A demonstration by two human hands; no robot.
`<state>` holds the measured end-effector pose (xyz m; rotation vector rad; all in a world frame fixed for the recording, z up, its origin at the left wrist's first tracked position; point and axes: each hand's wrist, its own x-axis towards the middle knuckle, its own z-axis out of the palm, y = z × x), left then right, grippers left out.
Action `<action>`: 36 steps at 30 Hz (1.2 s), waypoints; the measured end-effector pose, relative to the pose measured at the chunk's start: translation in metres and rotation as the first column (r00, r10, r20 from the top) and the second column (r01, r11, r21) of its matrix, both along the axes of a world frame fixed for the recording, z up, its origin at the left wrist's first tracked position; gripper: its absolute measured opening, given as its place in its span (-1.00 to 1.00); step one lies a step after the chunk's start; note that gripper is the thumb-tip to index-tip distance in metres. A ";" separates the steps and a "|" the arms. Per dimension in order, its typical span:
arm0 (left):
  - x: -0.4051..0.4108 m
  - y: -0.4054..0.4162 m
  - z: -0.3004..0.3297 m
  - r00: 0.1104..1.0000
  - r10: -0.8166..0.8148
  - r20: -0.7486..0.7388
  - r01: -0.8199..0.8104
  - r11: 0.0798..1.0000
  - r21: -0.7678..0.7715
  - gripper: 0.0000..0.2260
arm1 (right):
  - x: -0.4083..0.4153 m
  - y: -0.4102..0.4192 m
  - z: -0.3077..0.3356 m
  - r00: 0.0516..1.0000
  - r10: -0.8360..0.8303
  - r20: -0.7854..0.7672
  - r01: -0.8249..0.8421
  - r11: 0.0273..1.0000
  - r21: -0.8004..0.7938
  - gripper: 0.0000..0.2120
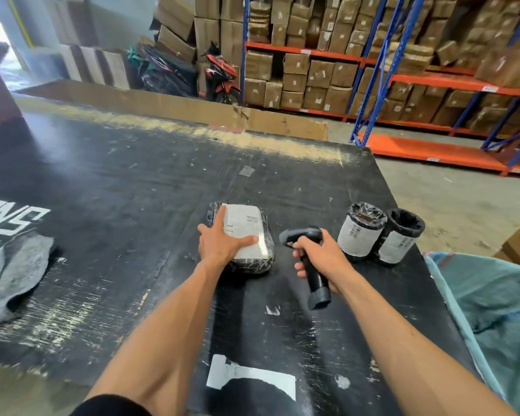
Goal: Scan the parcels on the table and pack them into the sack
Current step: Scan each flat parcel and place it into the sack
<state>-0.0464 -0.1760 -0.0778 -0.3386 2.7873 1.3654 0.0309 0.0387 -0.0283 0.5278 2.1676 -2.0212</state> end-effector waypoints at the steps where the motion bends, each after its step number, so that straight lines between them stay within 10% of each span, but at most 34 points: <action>1: 0.006 0.000 -0.002 0.998 0.002 -0.063 -0.001 1.000 0.018 0.03 | -0.001 0.000 0.005 0.999 -0.015 -0.038 0.015 1.000 0.014 -0.75; 36: 0.038 0.023 0.015 0.949 0.054 -0.310 -0.019 0.993 0.112 -0.11 | 0.015 -0.013 0.051 0.958 -0.046 -0.284 0.094 0.983 0.158 -0.54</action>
